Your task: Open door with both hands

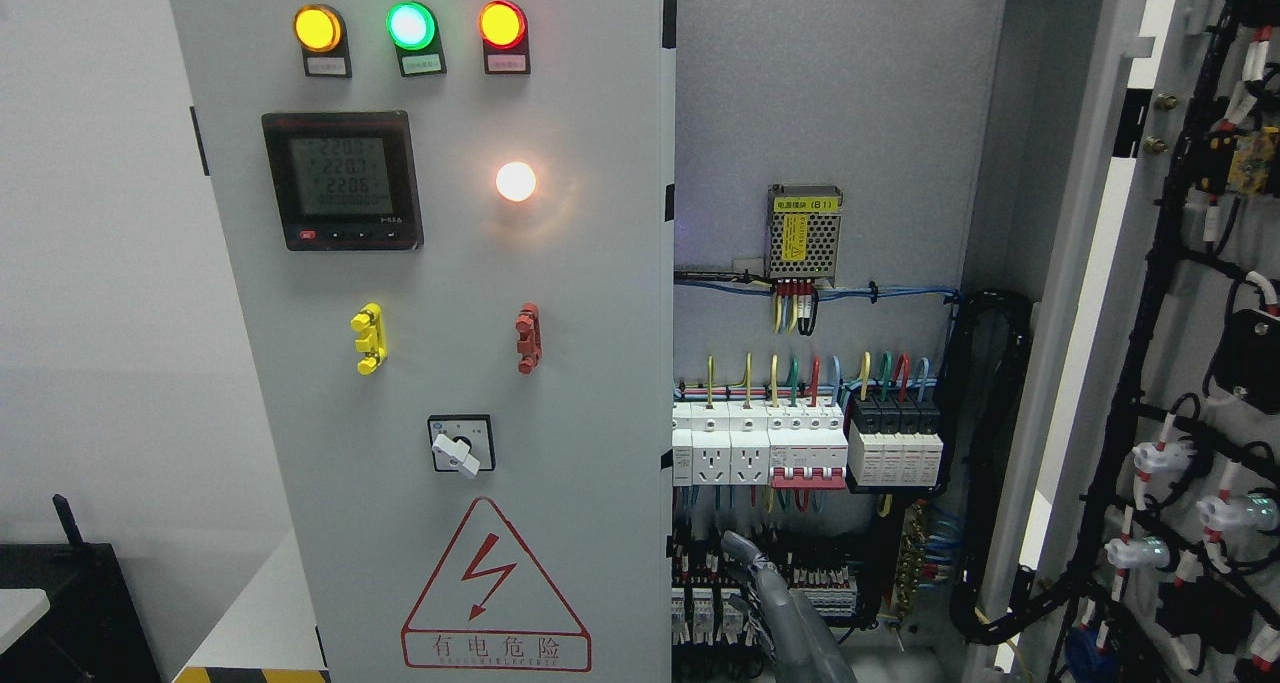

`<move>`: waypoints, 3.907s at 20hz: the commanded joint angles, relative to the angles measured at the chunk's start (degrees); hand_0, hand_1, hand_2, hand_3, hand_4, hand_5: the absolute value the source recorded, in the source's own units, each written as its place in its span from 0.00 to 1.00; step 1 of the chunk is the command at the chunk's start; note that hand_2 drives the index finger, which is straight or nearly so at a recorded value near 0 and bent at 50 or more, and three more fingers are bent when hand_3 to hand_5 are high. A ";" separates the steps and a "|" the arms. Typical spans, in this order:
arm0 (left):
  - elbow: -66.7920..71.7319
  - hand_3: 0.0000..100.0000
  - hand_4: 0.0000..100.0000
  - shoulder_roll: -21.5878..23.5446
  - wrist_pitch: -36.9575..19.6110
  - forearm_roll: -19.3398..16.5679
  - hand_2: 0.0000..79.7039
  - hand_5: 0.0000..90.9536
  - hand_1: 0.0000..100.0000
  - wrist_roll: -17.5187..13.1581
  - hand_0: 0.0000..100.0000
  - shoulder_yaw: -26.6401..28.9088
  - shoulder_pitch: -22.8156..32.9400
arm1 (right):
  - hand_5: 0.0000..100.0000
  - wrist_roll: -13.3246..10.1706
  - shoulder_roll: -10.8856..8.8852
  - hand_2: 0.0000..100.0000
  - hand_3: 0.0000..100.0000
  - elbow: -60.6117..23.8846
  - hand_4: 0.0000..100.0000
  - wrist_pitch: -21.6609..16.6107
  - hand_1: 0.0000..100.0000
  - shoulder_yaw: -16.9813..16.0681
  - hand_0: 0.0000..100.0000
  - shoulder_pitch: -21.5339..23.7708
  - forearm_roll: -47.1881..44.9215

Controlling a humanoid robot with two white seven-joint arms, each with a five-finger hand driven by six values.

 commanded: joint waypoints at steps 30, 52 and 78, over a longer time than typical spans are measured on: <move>0.00 0.00 0.03 0.00 0.04 0.00 0.00 0.00 0.00 0.02 0.00 0.00 0.79 | 0.00 1.19 -0.02 0.00 0.00 7.40 0.00 0.27 0.00 3.71 0.11 -7.04 -6.15; 0.00 0.00 0.03 0.00 -0.05 0.00 0.00 0.00 0.00 0.02 0.00 0.00 0.79 | 0.00 2.86 -0.11 0.00 0.00 11.96 0.00 0.09 0.00 3.97 0.11 -10.20 -6.24; 0.00 0.00 0.03 0.00 0.04 0.00 0.00 0.00 0.00 0.02 0.00 0.00 0.79 | 0.00 6.29 -0.29 0.00 0.00 16.62 0.00 -0.52 0.00 3.18 0.11 -13.72 -6.33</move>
